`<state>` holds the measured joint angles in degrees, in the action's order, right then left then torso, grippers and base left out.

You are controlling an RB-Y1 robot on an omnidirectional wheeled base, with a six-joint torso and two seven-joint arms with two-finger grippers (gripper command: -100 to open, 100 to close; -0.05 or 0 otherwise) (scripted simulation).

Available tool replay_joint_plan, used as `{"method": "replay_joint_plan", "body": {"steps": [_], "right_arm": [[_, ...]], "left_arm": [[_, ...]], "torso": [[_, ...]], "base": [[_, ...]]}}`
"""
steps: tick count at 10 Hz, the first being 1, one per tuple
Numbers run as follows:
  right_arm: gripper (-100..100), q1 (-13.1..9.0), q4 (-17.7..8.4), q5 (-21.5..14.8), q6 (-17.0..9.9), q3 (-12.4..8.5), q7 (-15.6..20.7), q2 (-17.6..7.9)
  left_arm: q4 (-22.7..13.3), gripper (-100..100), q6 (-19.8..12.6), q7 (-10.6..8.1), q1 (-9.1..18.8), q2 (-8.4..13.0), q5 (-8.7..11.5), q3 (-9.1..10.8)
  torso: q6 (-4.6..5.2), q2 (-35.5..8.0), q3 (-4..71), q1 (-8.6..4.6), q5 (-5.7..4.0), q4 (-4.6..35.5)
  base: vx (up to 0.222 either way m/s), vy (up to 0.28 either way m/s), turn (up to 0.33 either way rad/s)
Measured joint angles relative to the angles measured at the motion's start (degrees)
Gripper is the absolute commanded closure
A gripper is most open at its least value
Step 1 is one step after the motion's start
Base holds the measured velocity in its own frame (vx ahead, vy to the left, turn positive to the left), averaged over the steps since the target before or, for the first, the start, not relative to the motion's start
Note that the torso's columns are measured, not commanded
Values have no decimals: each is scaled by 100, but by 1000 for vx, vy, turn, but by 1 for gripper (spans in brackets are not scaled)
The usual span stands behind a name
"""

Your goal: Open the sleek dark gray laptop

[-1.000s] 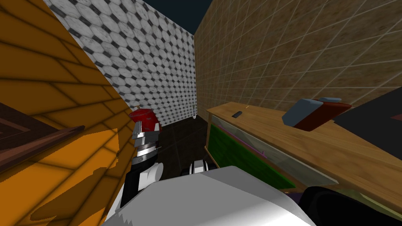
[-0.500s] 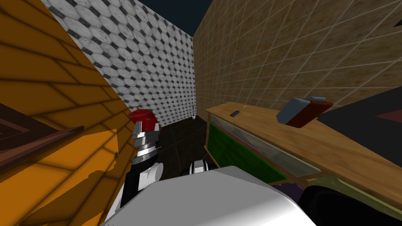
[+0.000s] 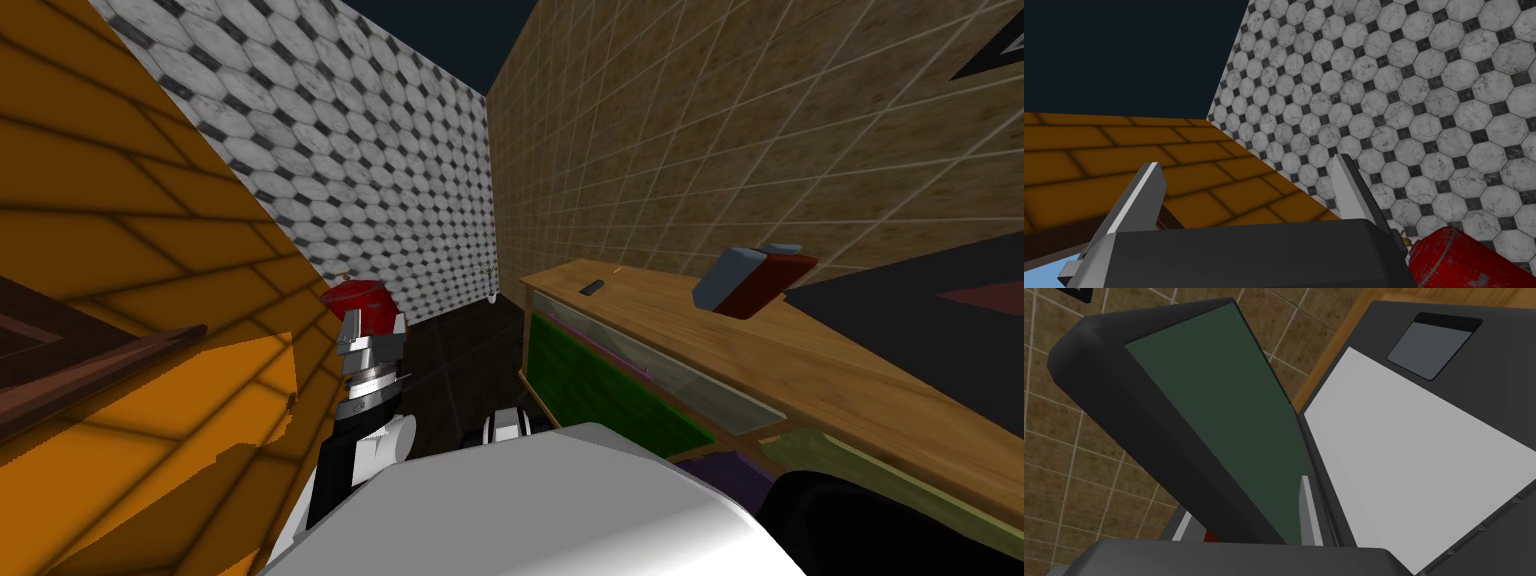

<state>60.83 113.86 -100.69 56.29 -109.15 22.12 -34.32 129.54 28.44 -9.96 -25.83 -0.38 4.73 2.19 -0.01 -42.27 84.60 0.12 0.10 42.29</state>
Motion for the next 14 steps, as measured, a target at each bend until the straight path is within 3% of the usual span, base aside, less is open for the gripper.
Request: {"method": "replay_joint_plan", "body": {"steps": [7,10,11,14], "right_arm": [[100,-293,-643,561,-327,307,-272,131],[100,-541,-1096,976,-574,616,-330,235],[-100,-593,-1164,1059,-646,697,-434,270],[-100,-344,-1112,1053,-442,411,-804,94]], "left_arm": [[0,0,0,0,0,0,0,0],[0,0,0,0,0,0,0,0],[0,0,0,0,0,0,0,0],[0,0,0,0,0,0,0,0]], "torso": [[1,-5,0,7,8,1],[2,-15,-11,-8,-7,7],[2,-9,-5,-2,0,3],[-2,10,11,1,7,-5]], "base": [[-9,-2,-23],[-25,10,-36],[-9,-15,-6],[4,-30,-2]]}}
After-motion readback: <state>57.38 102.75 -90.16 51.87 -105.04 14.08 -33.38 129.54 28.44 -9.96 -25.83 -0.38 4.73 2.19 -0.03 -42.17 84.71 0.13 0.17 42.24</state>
